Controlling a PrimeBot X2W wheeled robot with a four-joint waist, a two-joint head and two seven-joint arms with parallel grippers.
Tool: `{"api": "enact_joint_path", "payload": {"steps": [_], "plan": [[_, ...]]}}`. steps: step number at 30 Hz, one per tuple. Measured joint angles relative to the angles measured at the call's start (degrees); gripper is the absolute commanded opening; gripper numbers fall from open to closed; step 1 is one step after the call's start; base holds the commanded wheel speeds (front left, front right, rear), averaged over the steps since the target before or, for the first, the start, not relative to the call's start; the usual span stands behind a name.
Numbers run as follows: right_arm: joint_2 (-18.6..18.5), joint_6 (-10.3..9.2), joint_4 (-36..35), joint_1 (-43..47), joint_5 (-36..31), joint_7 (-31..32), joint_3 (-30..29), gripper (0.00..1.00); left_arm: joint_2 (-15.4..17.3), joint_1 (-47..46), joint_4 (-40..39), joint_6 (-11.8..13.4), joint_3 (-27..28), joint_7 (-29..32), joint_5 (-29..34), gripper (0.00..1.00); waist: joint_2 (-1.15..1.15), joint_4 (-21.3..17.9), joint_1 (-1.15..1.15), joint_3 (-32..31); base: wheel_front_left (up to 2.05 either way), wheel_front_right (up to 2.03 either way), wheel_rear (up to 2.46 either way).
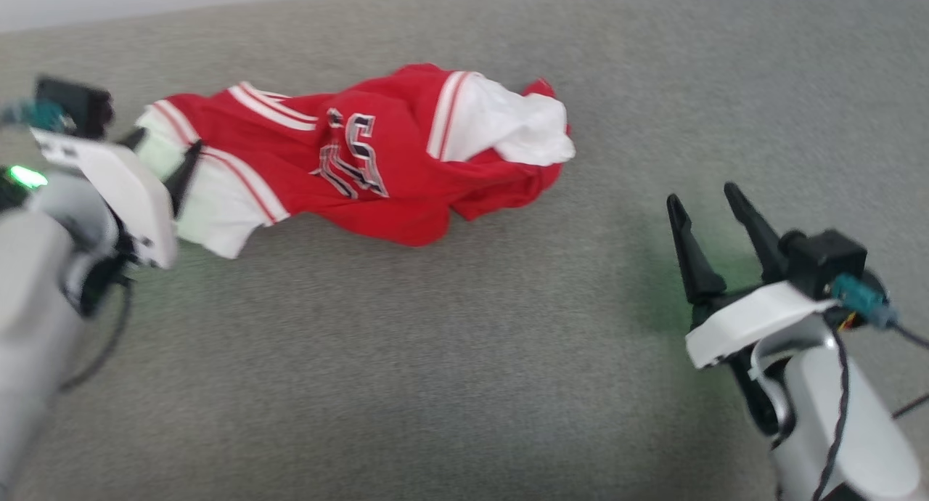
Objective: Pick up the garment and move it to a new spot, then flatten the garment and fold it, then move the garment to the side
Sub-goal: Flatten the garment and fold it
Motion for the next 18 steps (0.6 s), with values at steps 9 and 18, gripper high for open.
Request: {"api": "enact_joint_path", "payload": {"steps": [9, 18], "plan": [[-10.3, 0.01, -1.8, -4.7, 5.8, 11.9, 7.1, 1.00, -7.0, 13.3, -3.6, 7.3, 2.9, -18.9, -0.5, 1.00, 0.00, 6.2, 0.00, -3.2, 0.00, 0.00, 0.00], [-20.1, 0.01, -4.0, -9.5, 15.5, 26.0, 13.4, 1.00, -11.2, 24.9, -18.5, 11.6, 14.3, -20.1, 8.6, 1.00, 0.00, 12.8, 0.00, -4.6, 0.00, 0.00, 0.00]]}}
